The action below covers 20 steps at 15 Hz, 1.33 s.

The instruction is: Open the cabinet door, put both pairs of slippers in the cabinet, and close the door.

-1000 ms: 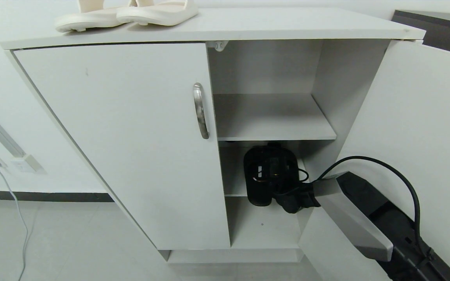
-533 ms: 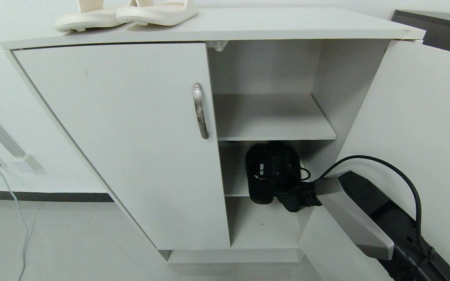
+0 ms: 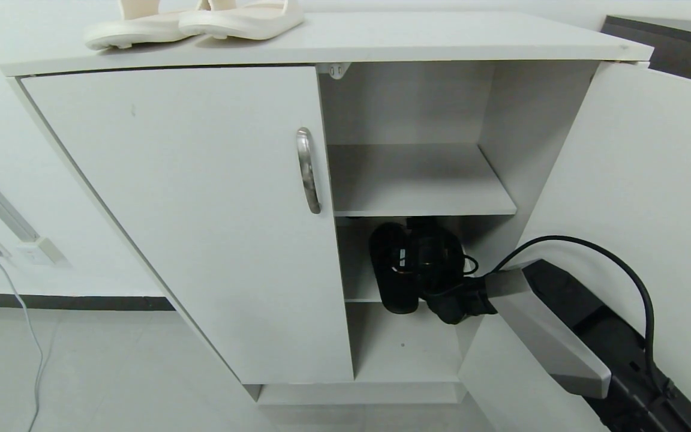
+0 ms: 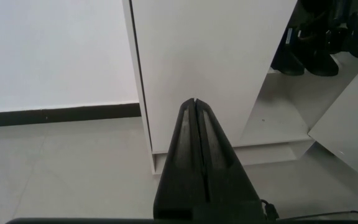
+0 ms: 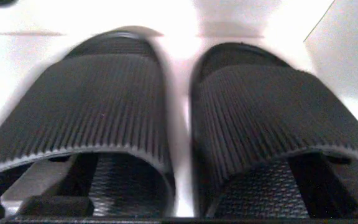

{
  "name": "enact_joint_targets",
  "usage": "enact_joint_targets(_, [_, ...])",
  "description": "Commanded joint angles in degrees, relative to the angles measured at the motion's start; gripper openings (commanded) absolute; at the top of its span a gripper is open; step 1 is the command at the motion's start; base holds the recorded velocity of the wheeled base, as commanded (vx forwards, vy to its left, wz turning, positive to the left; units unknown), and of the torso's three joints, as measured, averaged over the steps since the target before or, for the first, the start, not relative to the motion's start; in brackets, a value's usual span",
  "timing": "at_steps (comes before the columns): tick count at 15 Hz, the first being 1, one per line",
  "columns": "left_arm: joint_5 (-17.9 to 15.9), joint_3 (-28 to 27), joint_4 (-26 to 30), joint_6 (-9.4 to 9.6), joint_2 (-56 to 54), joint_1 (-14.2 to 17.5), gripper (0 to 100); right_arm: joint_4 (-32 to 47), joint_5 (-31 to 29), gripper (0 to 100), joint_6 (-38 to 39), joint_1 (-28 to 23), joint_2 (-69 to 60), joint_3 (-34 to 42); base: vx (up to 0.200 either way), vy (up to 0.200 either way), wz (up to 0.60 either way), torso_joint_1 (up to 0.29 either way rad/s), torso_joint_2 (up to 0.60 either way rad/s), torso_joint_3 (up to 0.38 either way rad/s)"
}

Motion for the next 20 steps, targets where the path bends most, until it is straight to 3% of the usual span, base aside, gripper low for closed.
enact_joint_targets(1, [0.0,0.0,0.0,0.02,0.1,0.0,0,-0.8,0.0,100,0.1,0.1,-2.7,3.2,0.000,0.000,0.00,0.000,0.00,0.000])
enact_joint_targets(11, [0.0,0.0,0.0,0.02,0.1,0.0,0,-10.1,0.3,100,0.0,1.9,-11.6,23.9,0.000,0.000,0.00,0.000,0.00,0.000])
enact_joint_targets(20, [-0.1,0.0,0.0,0.02,0.1,0.0,0,-23.5,0.1,100,0.0,12.1,-33.3,60.8,0.000,0.000,0.00,0.000,0.00,0.000])
